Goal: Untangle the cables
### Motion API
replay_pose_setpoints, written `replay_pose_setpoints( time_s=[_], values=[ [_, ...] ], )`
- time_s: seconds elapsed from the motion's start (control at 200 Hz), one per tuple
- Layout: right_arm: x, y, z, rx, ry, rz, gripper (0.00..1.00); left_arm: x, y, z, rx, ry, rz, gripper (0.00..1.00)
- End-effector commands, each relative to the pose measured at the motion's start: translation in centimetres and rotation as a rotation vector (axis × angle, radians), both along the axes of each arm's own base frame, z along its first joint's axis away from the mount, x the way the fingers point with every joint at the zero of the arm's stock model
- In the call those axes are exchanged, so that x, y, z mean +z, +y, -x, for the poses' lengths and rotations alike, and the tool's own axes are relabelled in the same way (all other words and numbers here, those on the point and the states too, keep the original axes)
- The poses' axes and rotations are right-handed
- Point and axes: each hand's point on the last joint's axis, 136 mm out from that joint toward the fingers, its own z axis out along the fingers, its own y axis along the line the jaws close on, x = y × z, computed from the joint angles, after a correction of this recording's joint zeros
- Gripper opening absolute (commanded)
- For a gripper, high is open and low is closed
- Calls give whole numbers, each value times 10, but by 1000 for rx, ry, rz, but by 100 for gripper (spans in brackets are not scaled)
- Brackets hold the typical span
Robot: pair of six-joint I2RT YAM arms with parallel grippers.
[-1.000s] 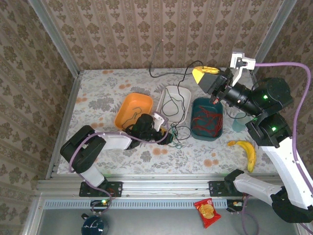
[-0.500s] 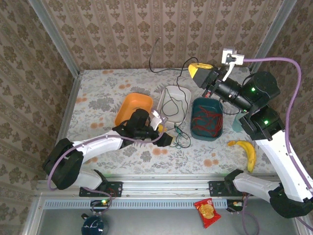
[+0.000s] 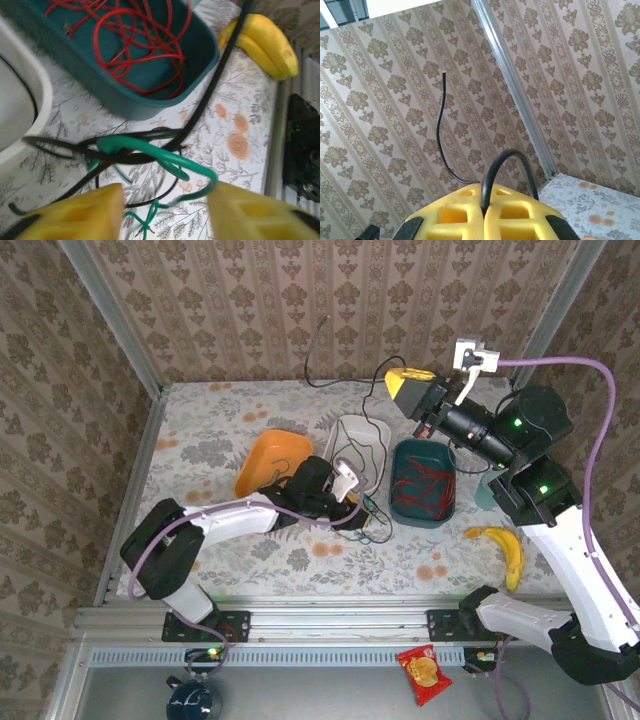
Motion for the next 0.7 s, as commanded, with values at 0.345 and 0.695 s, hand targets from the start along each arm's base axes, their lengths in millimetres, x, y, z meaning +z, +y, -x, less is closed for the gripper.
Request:
replay_pose_setpoints(
  time_s=[0.345,0.695],
  values=[
    [32,-47,19,-242,-164,55,0,-4,53,-11,212,-40,-18,0],
    [115,-90,52,-478,-520,17,0,-65,125,9,375,59,-283,0]
  ],
)
